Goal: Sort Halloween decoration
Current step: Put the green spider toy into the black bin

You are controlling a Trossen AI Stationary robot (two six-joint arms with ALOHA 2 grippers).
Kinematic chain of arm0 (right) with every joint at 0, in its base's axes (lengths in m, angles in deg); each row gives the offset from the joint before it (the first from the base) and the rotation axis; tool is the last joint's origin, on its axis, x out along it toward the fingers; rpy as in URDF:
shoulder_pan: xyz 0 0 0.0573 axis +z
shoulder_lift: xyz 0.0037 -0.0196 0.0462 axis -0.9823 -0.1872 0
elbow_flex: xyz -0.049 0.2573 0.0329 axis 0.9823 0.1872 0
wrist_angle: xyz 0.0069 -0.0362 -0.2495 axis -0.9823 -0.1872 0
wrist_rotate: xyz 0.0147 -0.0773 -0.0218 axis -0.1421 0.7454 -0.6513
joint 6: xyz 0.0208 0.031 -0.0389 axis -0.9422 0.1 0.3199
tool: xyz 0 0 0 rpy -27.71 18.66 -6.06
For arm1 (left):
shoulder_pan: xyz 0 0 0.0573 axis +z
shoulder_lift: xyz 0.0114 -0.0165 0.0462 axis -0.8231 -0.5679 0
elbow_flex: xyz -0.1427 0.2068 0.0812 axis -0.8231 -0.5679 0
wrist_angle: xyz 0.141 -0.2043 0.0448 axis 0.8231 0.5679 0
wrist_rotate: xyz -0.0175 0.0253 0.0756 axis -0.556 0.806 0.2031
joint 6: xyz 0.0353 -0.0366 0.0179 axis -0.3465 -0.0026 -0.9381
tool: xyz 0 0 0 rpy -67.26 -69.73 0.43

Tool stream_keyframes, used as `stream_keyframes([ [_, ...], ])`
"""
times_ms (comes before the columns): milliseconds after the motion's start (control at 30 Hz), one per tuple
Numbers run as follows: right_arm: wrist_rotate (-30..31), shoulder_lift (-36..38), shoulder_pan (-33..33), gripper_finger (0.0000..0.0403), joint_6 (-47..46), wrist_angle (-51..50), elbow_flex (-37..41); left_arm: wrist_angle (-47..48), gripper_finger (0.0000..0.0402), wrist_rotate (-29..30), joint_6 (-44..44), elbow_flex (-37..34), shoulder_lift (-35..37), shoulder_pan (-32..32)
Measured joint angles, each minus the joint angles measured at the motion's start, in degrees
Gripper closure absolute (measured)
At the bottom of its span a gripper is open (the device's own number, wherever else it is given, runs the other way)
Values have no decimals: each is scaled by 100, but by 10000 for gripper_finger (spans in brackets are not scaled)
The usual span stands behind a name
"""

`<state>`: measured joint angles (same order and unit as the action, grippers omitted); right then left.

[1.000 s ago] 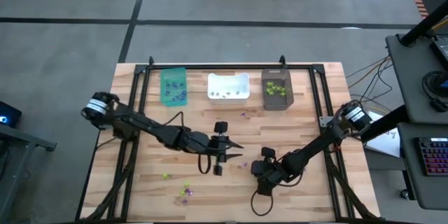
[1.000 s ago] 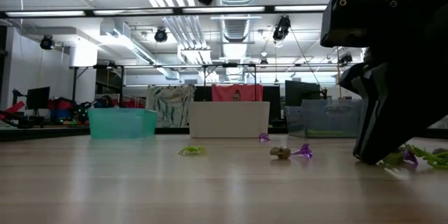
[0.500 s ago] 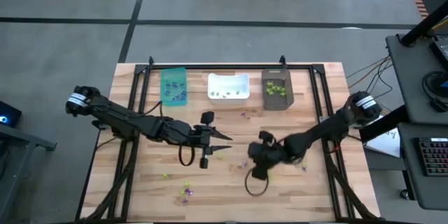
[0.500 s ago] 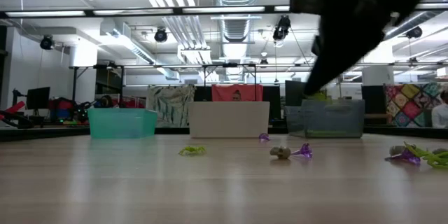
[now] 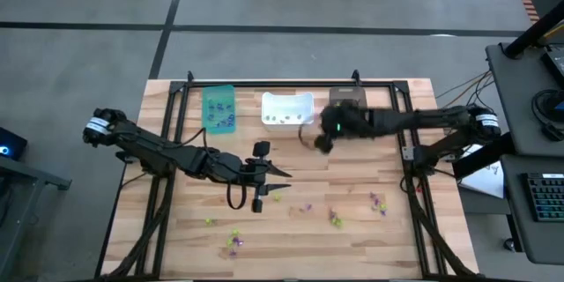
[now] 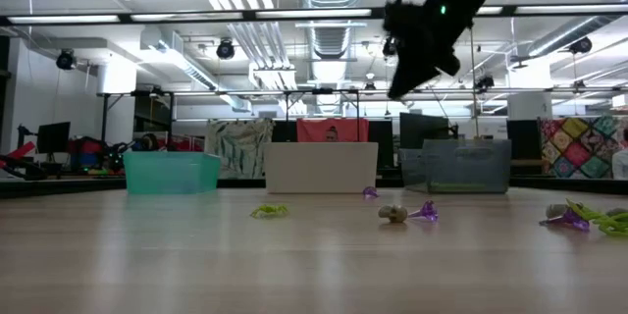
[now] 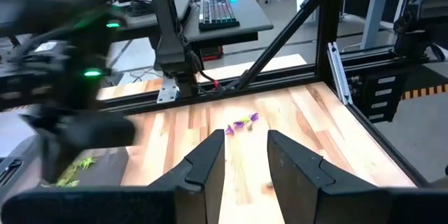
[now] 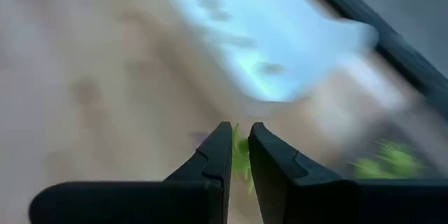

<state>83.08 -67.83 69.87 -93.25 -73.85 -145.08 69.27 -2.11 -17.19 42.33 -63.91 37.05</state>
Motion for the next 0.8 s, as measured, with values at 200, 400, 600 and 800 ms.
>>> stream_keyframes([
  [200, -61, -4, -1583, 365, -334, -864, 0, 121, 310, 4, -32, 0, 0, 0],
  [400, -1126, -235, -2483, 365, -798, -1583, 0, 221, 310, 10, 29, 0, 0, 0],
  [600, -1309, -378, -2483, 365, -652, -1641, 0, 277, 310, 240, 100, 0, -2, 0],
  [800, -1203, -387, -2481, 364, -632, -1641, 0, 579, 310, 417, 420, 0, -4, 2],
])
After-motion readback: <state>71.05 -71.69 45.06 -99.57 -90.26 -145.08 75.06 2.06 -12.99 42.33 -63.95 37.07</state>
